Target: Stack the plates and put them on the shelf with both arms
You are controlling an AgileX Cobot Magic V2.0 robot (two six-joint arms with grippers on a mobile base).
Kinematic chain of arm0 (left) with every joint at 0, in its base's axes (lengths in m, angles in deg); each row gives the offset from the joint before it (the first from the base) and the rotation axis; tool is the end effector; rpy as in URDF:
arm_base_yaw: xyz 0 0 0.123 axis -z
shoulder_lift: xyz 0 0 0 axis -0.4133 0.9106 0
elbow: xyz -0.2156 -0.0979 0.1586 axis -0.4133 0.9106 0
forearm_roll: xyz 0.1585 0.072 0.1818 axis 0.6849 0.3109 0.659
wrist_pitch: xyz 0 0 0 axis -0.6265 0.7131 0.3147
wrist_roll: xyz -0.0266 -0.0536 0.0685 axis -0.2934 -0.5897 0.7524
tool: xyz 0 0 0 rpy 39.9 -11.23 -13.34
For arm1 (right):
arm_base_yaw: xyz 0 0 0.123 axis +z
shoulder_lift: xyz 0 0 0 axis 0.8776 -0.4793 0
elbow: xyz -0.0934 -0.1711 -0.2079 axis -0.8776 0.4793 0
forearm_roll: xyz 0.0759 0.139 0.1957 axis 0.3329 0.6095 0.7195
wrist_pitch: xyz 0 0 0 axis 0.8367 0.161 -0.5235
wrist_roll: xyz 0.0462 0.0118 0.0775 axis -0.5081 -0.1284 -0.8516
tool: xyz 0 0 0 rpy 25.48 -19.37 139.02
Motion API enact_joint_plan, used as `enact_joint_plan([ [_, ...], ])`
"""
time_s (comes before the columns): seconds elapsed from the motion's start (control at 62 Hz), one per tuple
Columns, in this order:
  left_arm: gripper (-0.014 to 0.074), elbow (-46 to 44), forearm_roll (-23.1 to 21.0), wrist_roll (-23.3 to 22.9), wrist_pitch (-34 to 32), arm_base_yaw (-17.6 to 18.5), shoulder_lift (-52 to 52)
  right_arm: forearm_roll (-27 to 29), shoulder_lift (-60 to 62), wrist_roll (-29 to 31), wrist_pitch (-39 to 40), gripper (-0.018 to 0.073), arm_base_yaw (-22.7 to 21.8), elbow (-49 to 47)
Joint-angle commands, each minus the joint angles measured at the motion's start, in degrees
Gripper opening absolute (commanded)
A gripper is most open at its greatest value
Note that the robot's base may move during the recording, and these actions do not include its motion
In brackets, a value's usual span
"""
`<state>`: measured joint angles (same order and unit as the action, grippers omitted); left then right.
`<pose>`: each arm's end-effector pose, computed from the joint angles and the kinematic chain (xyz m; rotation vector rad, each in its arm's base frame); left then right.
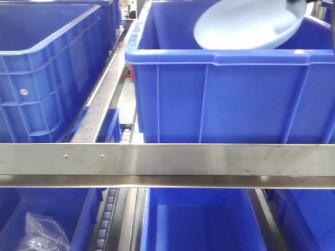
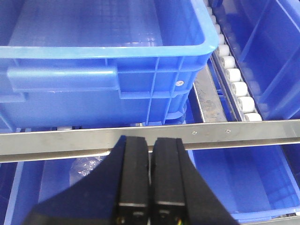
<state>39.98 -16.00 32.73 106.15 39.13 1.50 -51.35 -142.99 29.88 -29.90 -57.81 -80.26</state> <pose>0.1001 -0.0208 0.2737 0.1547 1.9611 -0.1505 0.3638 0.0226 0.3301 0.0998 1.8497 0.1622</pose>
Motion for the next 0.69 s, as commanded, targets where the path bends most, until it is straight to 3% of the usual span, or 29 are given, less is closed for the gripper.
enact_joint_plan([
  [0.0,0.0097,-1.78,0.15,-0.55,-4.38,-0.07,0.43,-0.29,2.54,0.16,8.1,0.0424,-0.03,-2.38],
  [0.065,0.0097,-1.78,0.15,-0.55,-4.38,-0.07,0.43,-0.29,2.64,0.16,8.02,0.0481,-0.03,-2.38],
  [0.516,0.0097,-1.78,0.15,-0.55,-4.38,-0.07,0.43,-0.29,9.32,0.16,-4.92,0.0477,-0.03,-1.68],
  [0.678,0.0097,-1.78,0.15,-0.55,-4.38,-0.07,0.43,-0.29,16.26,0.16,-5.97,0.0461,-0.03,3.79],
])
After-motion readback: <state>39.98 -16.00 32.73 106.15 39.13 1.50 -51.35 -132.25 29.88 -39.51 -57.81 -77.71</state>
